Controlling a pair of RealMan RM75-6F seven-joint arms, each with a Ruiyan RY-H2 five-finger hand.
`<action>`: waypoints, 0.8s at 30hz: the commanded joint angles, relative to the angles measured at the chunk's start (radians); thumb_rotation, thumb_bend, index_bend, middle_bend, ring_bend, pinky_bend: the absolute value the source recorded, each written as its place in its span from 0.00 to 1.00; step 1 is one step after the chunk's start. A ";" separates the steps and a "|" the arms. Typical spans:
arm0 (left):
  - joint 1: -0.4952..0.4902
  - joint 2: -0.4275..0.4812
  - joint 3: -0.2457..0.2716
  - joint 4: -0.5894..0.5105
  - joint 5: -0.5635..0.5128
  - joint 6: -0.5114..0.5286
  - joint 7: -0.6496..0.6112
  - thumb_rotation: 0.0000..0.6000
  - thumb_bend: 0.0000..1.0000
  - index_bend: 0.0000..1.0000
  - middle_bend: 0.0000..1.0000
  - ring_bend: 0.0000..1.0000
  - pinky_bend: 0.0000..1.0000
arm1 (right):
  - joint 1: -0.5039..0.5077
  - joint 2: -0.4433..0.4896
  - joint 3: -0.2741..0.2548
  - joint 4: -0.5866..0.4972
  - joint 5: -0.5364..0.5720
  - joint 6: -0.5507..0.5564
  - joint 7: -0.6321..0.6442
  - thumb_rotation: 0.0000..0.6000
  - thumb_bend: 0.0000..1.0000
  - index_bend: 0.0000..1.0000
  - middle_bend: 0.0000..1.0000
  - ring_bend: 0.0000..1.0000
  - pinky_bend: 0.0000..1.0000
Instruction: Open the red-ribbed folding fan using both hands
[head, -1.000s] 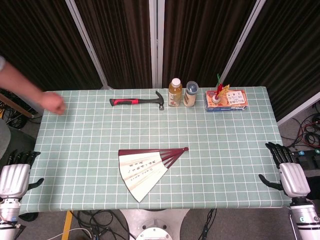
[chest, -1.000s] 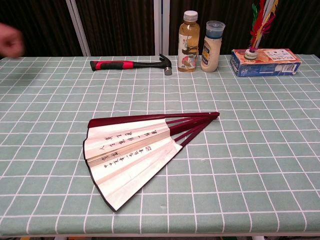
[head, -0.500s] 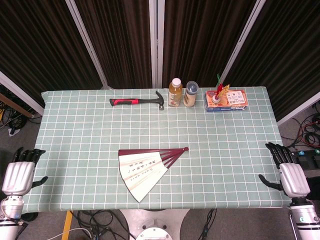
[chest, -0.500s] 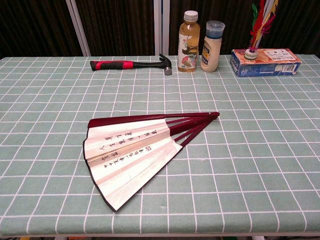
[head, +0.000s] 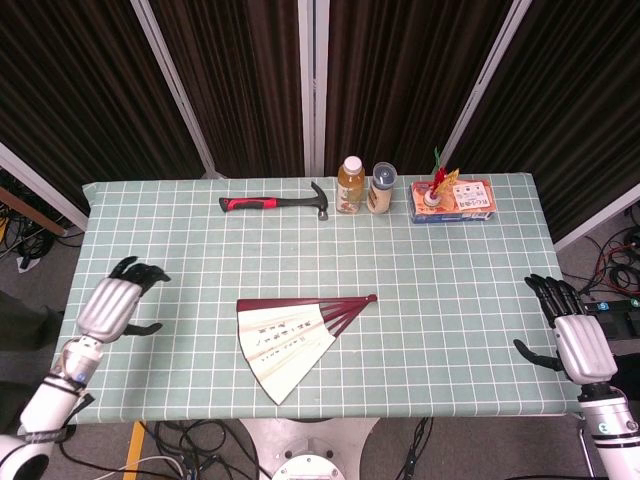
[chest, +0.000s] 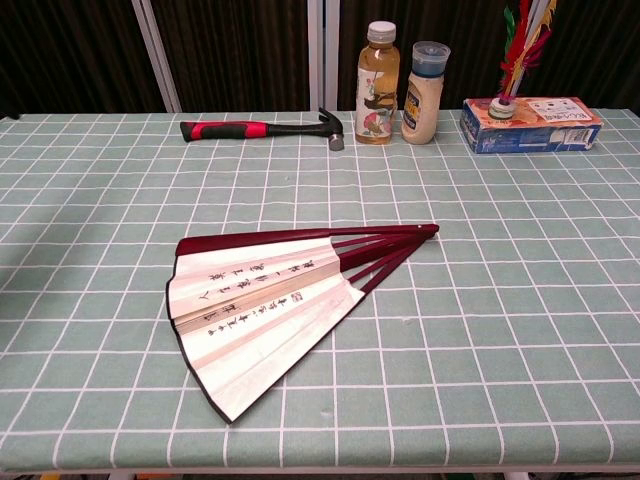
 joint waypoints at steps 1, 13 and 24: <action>-0.176 -0.052 -0.063 0.048 -0.011 -0.188 -0.116 1.00 0.03 0.30 0.26 0.20 0.15 | 0.000 0.003 0.000 0.000 0.000 0.003 0.002 1.00 0.14 0.02 0.06 0.00 0.00; -0.474 -0.255 -0.109 0.215 -0.147 -0.516 -0.143 1.00 0.16 0.32 0.31 0.24 0.17 | -0.009 0.019 0.000 -0.004 0.017 0.011 0.000 1.00 0.14 0.02 0.06 0.00 0.00; -0.629 -0.430 -0.104 0.383 -0.351 -0.637 -0.046 1.00 0.17 0.30 0.31 0.26 0.18 | -0.023 0.032 -0.002 -0.016 0.033 0.019 -0.009 1.00 0.14 0.02 0.06 0.00 0.00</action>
